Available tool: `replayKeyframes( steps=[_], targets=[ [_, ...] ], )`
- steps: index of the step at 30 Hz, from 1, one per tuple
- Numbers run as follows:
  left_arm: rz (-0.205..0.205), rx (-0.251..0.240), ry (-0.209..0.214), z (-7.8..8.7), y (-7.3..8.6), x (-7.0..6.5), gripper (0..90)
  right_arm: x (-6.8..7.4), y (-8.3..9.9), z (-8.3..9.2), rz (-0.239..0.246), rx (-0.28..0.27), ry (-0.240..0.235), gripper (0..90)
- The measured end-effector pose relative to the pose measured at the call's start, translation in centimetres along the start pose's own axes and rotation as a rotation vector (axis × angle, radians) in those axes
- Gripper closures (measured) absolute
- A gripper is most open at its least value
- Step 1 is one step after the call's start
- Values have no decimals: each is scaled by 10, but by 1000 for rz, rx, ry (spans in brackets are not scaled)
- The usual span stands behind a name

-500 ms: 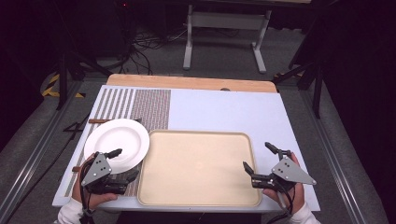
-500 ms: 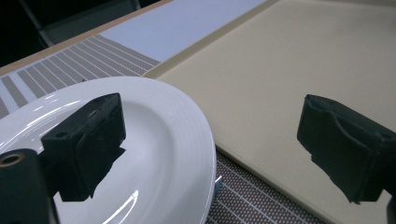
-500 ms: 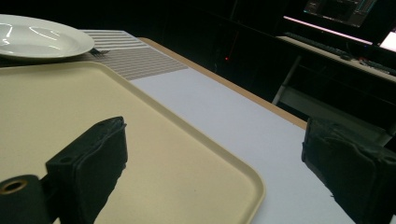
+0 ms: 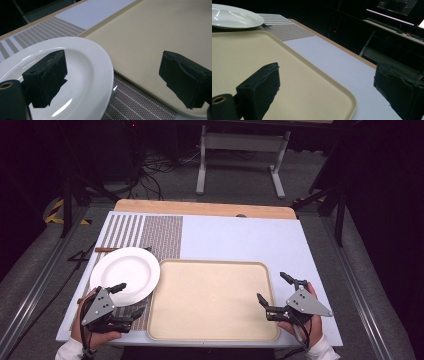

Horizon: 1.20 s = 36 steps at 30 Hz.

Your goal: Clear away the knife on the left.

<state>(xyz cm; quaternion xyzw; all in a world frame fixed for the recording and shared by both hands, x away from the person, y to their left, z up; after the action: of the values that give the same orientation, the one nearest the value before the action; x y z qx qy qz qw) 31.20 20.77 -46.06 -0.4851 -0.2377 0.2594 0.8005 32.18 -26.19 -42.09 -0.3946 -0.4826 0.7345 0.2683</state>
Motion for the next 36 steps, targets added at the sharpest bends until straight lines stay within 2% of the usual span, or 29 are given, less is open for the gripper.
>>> replayKeyframes(
  steps=[2, 12, 16, 21, 23, 25, 27, 29, 31, 32, 36],
  targets=[
    [-10, 16, -18, 2, 1, 1, 87, -2, 1, -2, -4, 1, -2, 74],
    [8, 21, -74, 28, 7, 15, 85, -5, -1, -9, -5, -5, -9, 75],
    [24, 20, -106, 41, 11, 25, 81, -6, 0, -10, -6, -3, -11, 75],
    [42, 58, -153, 55, 23, 41, 80, -7, 2, -11, -3, 8, -11, 76],
    [68, 66, -151, 60, 29, 47, 80, -7, 2, -11, 0, 8, -7, 76],
    [72, 122, -170, 62, 39, 56, 78, -7, 2, -12, 1, 9, -7, 76],
    [89, 152, -173, 63, 46, 62, 74, -7, 3, -12, 2, 14, -7, 77],
    [114, 190, -166, 62, 55, 70, 72, -6, 4, -12, 9, 20, -4, 78],
    [117, 251, -157, 57, 62, 77, 72, -6, 4, -13, 10, 24, -5, 79],
    [121, 266, -150, 54, 64, 78, 72, -6, 4, -14, 11, 25, -6, 79],
    [95, 371, -111, 39, 71, 83, 82, -5, 6, -14, 14, 33, -8, 82]
  ],
)
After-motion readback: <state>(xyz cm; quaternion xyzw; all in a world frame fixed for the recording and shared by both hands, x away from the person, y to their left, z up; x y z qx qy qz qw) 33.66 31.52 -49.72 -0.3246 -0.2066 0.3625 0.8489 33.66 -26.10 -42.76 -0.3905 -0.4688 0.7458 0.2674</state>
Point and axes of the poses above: each handheld gripper's, and its own axes: z roughly backward along the jaws, y roughly out of its underside, x roughly to its left, the point moved 4 cm from there along -z, roughly forward along the jaws, and after that the axes turned 1 degree about y, right-handed, at the moved point
